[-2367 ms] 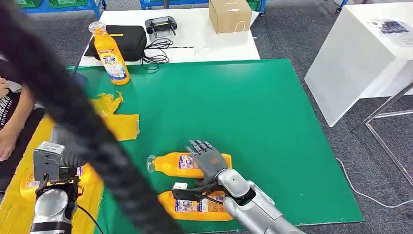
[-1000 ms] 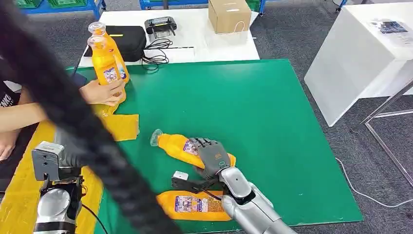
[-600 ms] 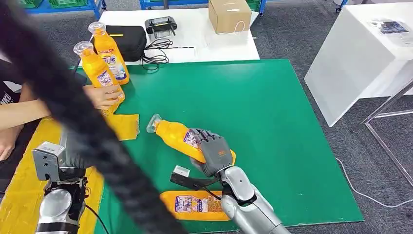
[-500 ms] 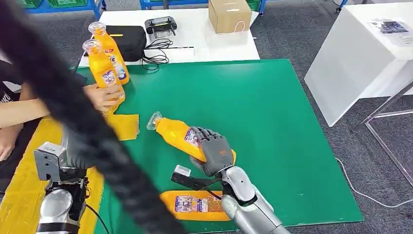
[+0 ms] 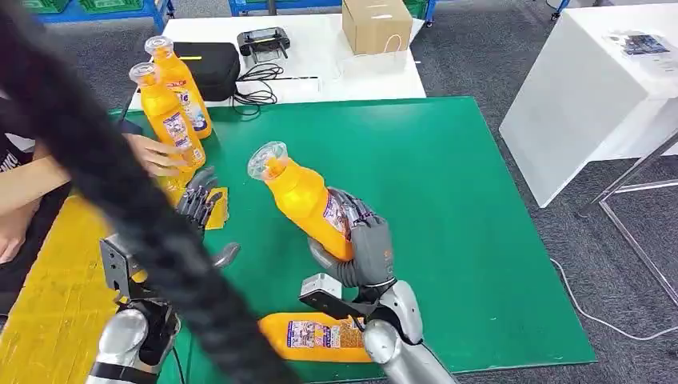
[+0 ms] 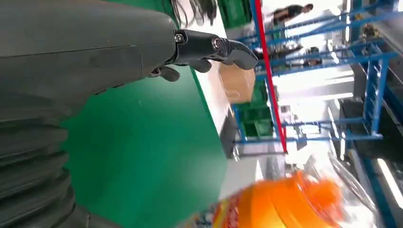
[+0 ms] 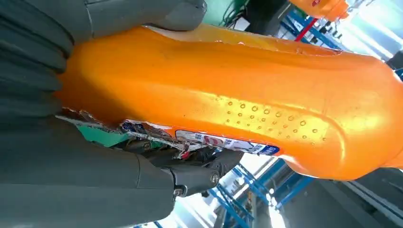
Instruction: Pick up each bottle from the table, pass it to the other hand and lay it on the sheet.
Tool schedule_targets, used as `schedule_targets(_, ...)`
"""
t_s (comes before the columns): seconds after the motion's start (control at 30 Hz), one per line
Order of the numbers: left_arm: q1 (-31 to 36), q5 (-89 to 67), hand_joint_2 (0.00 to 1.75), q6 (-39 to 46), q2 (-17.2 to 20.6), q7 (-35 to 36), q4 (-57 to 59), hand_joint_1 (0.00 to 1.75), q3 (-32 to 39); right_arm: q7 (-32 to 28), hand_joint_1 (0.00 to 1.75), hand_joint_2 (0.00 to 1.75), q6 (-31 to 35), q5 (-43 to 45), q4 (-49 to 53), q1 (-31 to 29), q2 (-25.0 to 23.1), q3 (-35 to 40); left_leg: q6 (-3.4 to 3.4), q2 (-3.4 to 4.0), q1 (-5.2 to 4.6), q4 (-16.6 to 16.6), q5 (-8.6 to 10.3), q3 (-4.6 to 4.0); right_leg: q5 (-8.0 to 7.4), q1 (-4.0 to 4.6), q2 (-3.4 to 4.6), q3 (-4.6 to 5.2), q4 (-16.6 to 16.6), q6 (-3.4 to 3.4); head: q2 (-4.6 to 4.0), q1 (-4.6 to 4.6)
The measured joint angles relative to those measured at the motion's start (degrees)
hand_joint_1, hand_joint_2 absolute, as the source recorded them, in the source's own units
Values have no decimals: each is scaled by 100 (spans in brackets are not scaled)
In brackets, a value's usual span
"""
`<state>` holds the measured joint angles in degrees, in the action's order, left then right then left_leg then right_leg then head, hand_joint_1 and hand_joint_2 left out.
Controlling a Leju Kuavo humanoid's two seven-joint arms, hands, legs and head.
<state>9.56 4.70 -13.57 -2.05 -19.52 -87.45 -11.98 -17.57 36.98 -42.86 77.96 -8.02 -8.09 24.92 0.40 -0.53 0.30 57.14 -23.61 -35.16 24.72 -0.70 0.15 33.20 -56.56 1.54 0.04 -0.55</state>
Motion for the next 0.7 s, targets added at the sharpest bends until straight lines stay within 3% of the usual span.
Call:
schedule_targets(0.37,175,619,175,-286,4,72,206,0,-457,-479,175,175,-674,818,-83,-102,-120,230,0,-3,0,0,0,-4,0,0,0,0,-1,0,0,0)
schedule_targets(0.7,299,837,175,-343,11,83,315,0,-673,-450,175,175,-1080,505,-693,-410,-175,892,0,-1,0,0,1,-3,0,0,0,1,-1,0,0,0)
